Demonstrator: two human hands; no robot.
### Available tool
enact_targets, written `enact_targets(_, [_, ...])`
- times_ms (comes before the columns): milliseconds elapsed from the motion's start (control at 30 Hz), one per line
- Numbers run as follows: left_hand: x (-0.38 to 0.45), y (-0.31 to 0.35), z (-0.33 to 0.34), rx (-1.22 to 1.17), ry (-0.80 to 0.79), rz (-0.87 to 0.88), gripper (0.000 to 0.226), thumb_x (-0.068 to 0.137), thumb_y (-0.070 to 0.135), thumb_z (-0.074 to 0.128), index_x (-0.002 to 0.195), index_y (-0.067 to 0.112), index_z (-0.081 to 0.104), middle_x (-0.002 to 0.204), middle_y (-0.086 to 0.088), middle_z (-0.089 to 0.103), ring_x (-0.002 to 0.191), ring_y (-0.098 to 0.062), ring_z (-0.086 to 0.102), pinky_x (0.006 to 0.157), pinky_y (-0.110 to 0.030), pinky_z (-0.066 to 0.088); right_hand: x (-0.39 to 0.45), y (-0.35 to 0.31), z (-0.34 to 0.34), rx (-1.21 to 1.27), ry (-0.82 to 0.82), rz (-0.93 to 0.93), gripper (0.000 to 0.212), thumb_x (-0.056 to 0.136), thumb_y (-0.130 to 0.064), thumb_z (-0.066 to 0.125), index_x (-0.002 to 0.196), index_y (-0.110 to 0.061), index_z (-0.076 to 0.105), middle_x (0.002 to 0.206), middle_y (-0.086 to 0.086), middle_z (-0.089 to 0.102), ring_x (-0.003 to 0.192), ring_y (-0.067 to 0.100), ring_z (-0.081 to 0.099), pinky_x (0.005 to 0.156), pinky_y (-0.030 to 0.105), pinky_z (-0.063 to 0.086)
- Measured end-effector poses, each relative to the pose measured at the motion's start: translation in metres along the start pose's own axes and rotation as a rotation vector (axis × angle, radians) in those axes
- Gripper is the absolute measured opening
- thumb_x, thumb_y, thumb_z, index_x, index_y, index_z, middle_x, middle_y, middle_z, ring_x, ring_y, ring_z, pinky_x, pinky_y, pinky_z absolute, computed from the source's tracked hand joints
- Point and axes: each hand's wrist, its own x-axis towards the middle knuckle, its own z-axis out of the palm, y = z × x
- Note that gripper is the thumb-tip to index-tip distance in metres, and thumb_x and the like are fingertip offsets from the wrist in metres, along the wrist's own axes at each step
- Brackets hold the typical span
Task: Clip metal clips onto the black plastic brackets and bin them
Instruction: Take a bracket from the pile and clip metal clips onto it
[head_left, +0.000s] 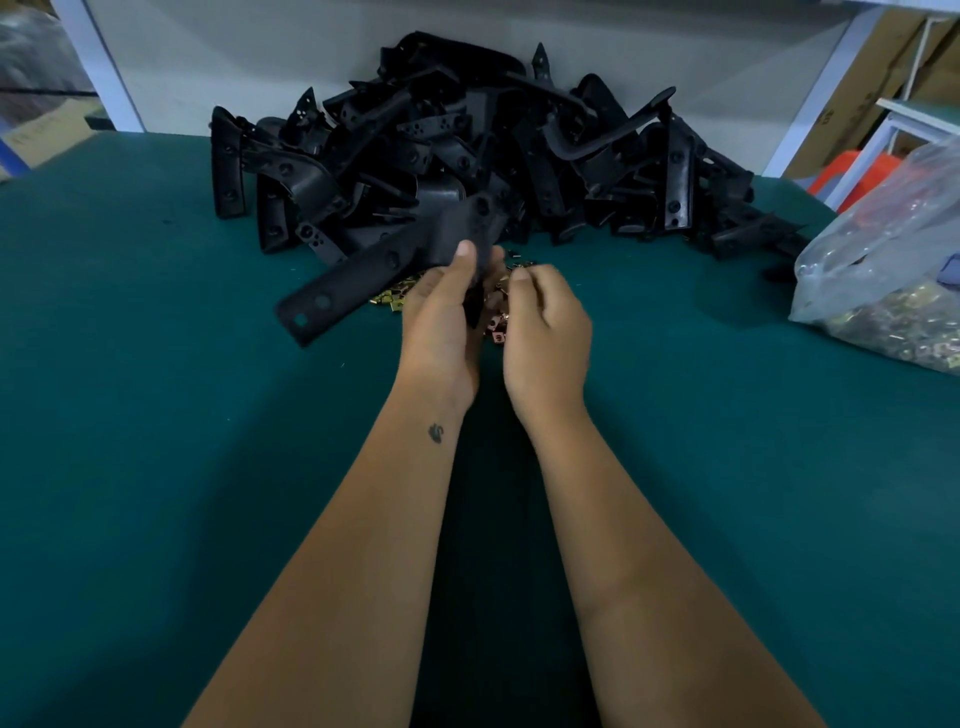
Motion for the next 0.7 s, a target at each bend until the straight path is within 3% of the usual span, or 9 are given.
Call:
enact_targets(67, [0.004, 0.004, -0.004, 0.007, 0.096, 0.063, 0.011, 0.1, 0.02, 0.058, 0.096, 0.011, 0.064, 0.089, -0.001, 0.073, 0.085, -0.012, 0.068, 0.081, -0.03, 0.055, 0.005, 0.005, -0.008, -0.378, 0.088, -0.007, 0.022, 0.099, -0.031, 0.045, 0.103, -0.017, 0.061, 0.101, 0.0, 0.06, 0.095, 0.018, 0.053, 0.084, 0.039, 0.041])
enact_targets(100, [0.007, 0.006, -0.008, 0.028, 0.153, 0.093, 0.011, 0.1, 0.02, 0.058, 0.095, 0.012, 0.063, 0.086, 0.0, 0.072, 0.08, -0.01, 0.066, 0.075, -0.026, 0.053, 0.009, 0.008, -0.013, -0.573, 0.068, 0.043, 0.03, 0.099, -0.035, 0.043, 0.118, -0.017, 0.057, 0.118, 0.004, 0.057, 0.11, 0.023, 0.049, 0.097, 0.042, 0.037])
enact_targets(200, [0.016, 0.016, -0.022, 0.045, 0.315, 0.167, 0.014, 0.1, 0.02, 0.058, 0.089, 0.014, 0.061, 0.083, 0.002, 0.069, 0.073, -0.008, 0.062, 0.07, -0.022, 0.051, 0.013, 0.018, -0.024, -0.858, -0.167, 0.298, 0.061, 0.102, -0.048, 0.03, 0.15, -0.012, 0.027, 0.159, 0.019, 0.02, 0.147, 0.034, 0.014, 0.12, 0.051, 0.007])
enact_targets(267, [0.02, 0.019, -0.028, 0.039, 0.378, 0.196, 0.015, 0.1, 0.02, 0.057, 0.086, 0.014, 0.061, 0.082, 0.002, 0.068, 0.072, -0.007, 0.062, 0.073, -0.021, 0.052, 0.01, 0.023, -0.022, -0.946, -0.284, 0.345, 0.07, 0.102, -0.052, 0.021, 0.156, -0.009, 0.009, 0.163, 0.022, 0.001, 0.151, 0.035, -0.002, 0.121, 0.053, -0.004])
enact_targets(400, [0.024, 0.007, -0.026, 0.25, 0.423, 0.261, 0.017, 0.099, 0.023, 0.057, 0.096, 0.008, 0.063, 0.094, -0.002, 0.067, 0.079, -0.008, 0.061, 0.08, -0.025, 0.051, 0.008, 0.019, 0.002, -1.025, -0.382, 0.256, 0.073, 0.103, -0.054, 0.016, 0.156, -0.009, -0.002, 0.162, 0.025, -0.005, 0.15, 0.039, -0.007, 0.119, 0.053, -0.006])
enact_targets(467, [0.024, 0.0, -0.022, 0.426, 0.447, 0.32, 0.017, 0.097, 0.027, 0.059, 0.1, 0.01, 0.06, 0.1, -0.001, 0.066, 0.088, -0.012, 0.061, 0.078, -0.024, 0.047, 0.01, 0.015, 0.018, -1.028, -0.408, 0.209, 0.071, 0.103, -0.052, 0.017, 0.156, -0.008, -0.001, 0.162, 0.026, -0.003, 0.15, 0.039, -0.005, 0.12, 0.054, -0.005])
enact_targets(533, [0.024, -0.001, -0.02, 0.547, 0.464, 0.356, 0.016, 0.097, 0.03, 0.059, 0.097, 0.015, 0.056, 0.09, 0.007, 0.06, 0.084, -0.011, 0.057, 0.073, -0.02, 0.04, 0.013, 0.012, 0.031, -1.006, -0.418, 0.196, 0.071, 0.103, -0.051, 0.02, 0.156, -0.008, 0.001, 0.162, 0.025, -0.001, 0.151, 0.038, -0.004, 0.12, 0.054, -0.004])
enact_targets(600, [0.025, -0.001, -0.02, 0.604, 0.462, 0.343, 0.017, 0.097, 0.033, 0.058, 0.096, 0.016, 0.055, 0.084, 0.013, 0.054, 0.079, -0.008, 0.053, 0.069, -0.019, 0.037, 0.015, 0.012, 0.036, -0.983, -0.415, 0.18, 0.07, 0.103, -0.052, 0.022, 0.157, -0.01, 0.005, 0.163, 0.023, 0.001, 0.151, 0.038, -0.003, 0.12, 0.055, -0.004])
enact_targets(700, [0.024, -0.001, -0.021, 0.609, 0.449, 0.321, 0.016, 0.097, 0.032, 0.058, 0.097, 0.016, 0.055, 0.086, 0.011, 0.056, 0.086, -0.012, 0.056, 0.075, -0.024, 0.041, 0.016, 0.016, 0.03, -0.872, -0.386, 0.119, 0.064, 0.101, -0.051, 0.032, 0.155, -0.018, 0.021, 0.163, 0.017, 0.015, 0.151, 0.036, 0.004, 0.119, 0.056, -0.003])
